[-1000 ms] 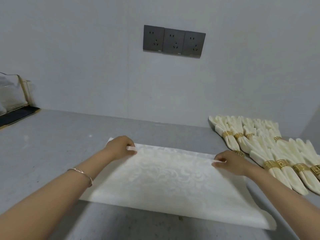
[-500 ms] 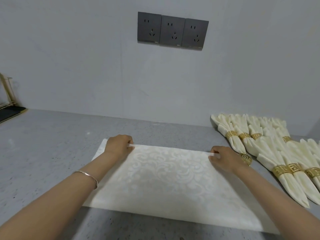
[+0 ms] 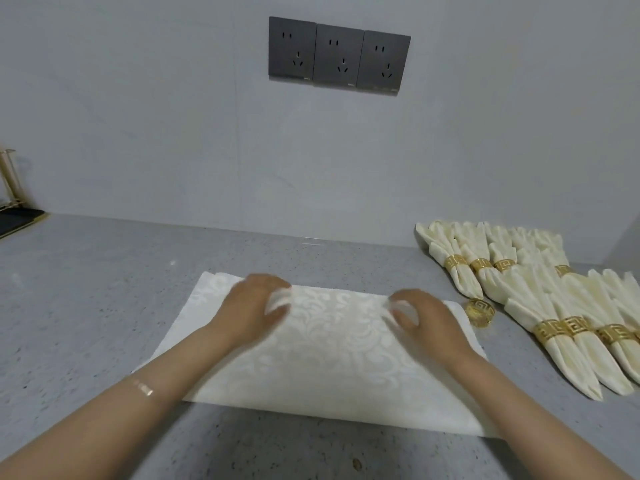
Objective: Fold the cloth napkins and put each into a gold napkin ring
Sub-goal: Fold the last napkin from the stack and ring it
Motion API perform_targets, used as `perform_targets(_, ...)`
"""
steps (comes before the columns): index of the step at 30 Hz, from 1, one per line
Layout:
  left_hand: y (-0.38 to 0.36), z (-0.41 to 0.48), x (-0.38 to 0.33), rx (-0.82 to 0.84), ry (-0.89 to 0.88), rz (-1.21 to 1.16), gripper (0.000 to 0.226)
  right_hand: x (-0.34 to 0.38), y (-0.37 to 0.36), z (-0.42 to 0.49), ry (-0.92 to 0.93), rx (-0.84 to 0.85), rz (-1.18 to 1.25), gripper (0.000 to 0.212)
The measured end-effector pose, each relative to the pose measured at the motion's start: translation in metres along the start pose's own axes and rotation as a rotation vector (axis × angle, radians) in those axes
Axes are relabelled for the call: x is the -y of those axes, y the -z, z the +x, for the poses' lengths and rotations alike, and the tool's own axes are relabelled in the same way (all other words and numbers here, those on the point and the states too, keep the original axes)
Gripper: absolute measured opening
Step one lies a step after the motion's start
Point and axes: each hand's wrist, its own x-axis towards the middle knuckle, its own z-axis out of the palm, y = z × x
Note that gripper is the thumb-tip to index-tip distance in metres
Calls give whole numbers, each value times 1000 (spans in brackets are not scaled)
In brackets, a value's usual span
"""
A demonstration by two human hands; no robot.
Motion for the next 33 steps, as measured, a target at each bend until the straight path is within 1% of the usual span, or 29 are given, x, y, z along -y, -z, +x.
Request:
perform_targets(1,6,-15,-13,99,-49,-48,46,14,3,-14,13,72,94,30)
perform_targets(2,12,-32,-26,223,-83,-73,54,27,4,-31,41,178,170,36)
perform_targets(3,16,-46,-35,341,-97,-73,62,37,6,-45,95,284,202,44)
perform_targets(5,18,-68,-44,514,-114,-5,72,49,5,-70,221,421,141,54)
perform_targets(7,15,-81,-44,578,-153,90,77,51,0,-85,285,466,26,55)
perform_targets(10,7,-93,-38,574,-192,125,67,53,-6,-97,298,465,-43,54)
perform_targets(13,3,-98,-39,567,-218,154,57,56,-10,-100,286,439,-30,51)
perform_targets(19,3,-126,-55,532,-232,226,65,61,-6,-123,321,430,-42,46)
perform_targets(21,3,-139,-58,538,-237,238,72,64,-2,-134,334,442,-52,49)
perform_targets(22,4,-145,-59,558,-225,232,72,67,0,-139,336,462,-56,51)
perform_targets(24,10,-149,-65,578,-172,168,69,72,5,-144,306,502,-34,52)
perform_targets(25,14,-147,-69,549,-132,119,67,76,8,-142,264,501,16,50)
perform_targets(27,18,-133,-77,417,-45,24,55,84,10,-130,160,428,156,47)
perform_targets(28,16,-123,-80,336,-11,19,49,87,7,-120,113,372,190,44)
perform_targets(30,5,-103,-86,241,68,91,47,93,-6,-97,38,292,146,40)
perform_targets(31,-3,-96,-90,245,121,128,48,98,-15,-88,-5,283,97,42)
perform_targets(33,-21,-93,-98,307,215,178,51,110,-36,-80,-72,298,-9,45)
